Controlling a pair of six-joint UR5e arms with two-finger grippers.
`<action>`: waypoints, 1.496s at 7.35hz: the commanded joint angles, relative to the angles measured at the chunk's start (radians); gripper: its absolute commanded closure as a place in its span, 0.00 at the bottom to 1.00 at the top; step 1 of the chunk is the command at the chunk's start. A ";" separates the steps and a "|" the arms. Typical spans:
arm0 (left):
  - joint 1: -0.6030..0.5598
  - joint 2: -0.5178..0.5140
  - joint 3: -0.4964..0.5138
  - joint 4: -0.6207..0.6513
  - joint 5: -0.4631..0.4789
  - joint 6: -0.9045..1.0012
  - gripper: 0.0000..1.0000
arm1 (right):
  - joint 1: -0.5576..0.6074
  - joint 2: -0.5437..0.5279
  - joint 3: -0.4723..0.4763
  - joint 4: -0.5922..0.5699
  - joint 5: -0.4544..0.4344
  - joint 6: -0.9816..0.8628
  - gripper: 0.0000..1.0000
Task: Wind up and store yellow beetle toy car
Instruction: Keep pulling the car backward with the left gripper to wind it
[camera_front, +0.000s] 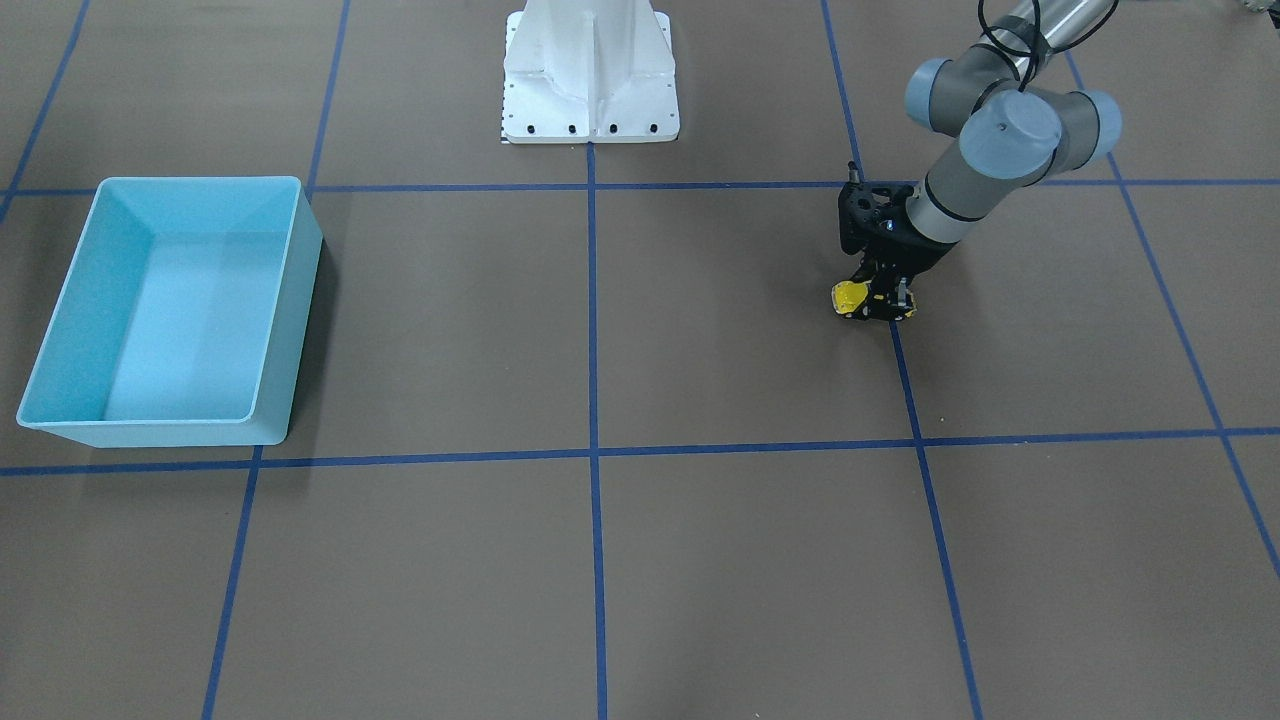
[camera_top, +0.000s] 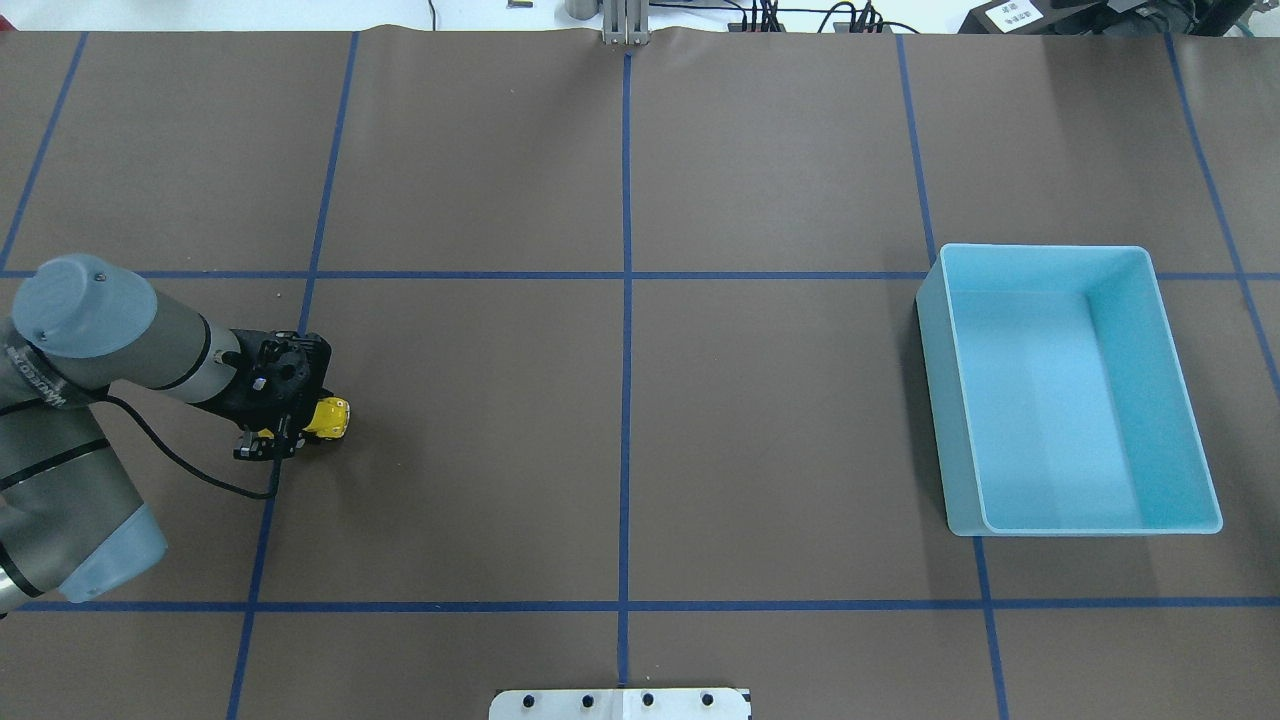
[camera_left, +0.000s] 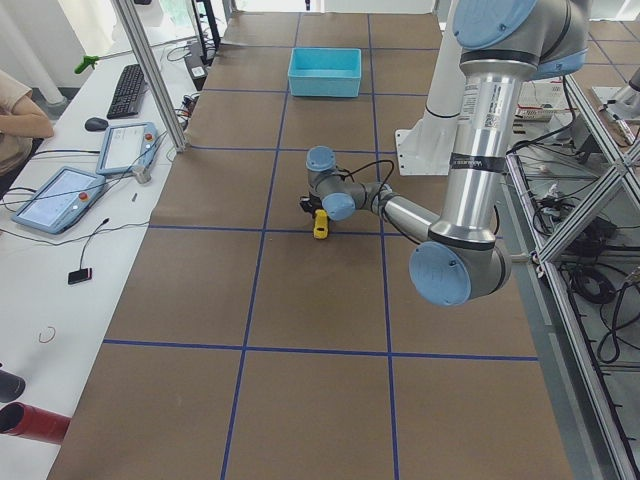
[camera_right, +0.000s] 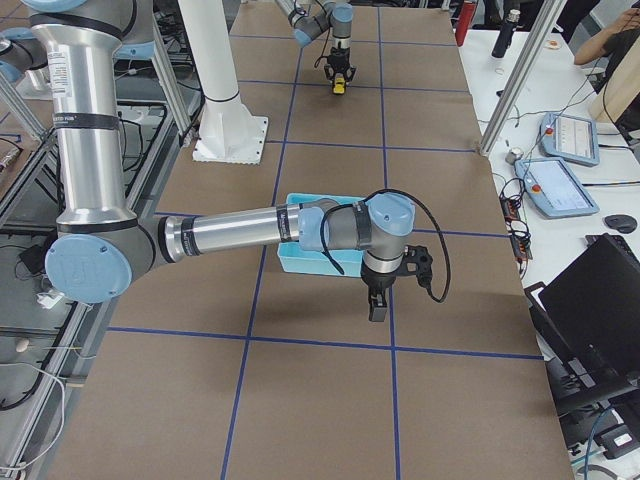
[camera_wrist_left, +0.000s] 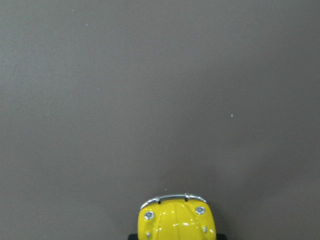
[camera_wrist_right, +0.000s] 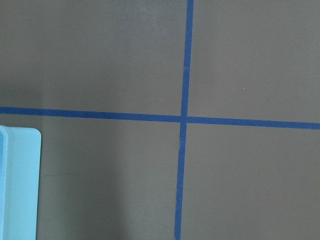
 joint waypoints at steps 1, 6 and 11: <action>-0.019 0.010 0.026 -0.038 -0.032 0.000 0.67 | 0.000 0.000 0.000 0.000 0.001 0.000 0.00; -0.060 0.010 0.066 -0.086 -0.083 0.008 0.66 | -0.014 0.000 -0.002 0.000 0.001 0.000 0.00; -0.094 0.011 0.109 -0.129 -0.135 0.010 0.67 | -0.015 0.002 -0.003 0.000 0.001 0.002 0.00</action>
